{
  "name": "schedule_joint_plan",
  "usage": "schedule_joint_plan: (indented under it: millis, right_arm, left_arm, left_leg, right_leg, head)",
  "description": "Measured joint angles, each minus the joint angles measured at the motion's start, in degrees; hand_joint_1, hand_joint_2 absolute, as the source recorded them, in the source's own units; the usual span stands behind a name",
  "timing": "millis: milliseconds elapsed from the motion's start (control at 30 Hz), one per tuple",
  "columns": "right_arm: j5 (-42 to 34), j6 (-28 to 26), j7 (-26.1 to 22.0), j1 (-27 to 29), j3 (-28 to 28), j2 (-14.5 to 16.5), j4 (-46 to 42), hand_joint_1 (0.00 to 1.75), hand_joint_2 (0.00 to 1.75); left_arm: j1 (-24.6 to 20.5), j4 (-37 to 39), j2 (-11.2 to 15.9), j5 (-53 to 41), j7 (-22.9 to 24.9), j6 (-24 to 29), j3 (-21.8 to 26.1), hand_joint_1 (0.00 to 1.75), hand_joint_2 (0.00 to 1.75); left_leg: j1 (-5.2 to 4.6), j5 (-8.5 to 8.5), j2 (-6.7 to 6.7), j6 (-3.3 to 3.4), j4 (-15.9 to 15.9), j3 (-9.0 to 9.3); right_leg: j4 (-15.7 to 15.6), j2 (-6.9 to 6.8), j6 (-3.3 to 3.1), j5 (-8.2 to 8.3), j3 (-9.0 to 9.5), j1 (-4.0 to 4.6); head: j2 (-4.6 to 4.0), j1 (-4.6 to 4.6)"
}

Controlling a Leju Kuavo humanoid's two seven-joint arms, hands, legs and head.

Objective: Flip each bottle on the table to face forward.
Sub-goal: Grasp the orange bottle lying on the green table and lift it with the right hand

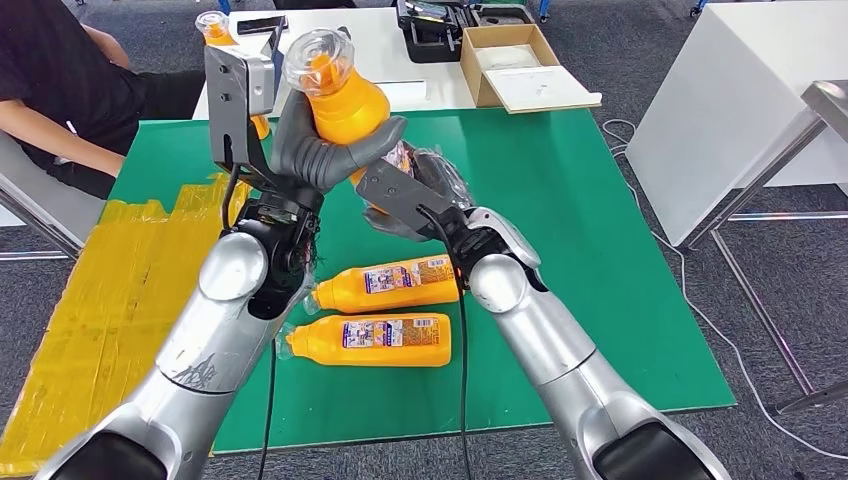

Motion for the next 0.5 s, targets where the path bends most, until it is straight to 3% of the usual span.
schedule_joint_plan:
  millis: [500]
  right_arm:
    - [4.1,0.1,0.8,0.0,-1.0,0.0,-0.9,1.75,1.75]
  left_arm:
    - [-2.0,2.3,0.0,0.5,3.5,-4.0,0.0,0.00,1.75]
  left_leg:
    - [0.00,0.00,0.00,0.00,0.0,-0.02]
  right_leg:
    - [0.0,0.00,0.00,0.00,-0.01,0.00]
  head:
    - [0.00,0.00]
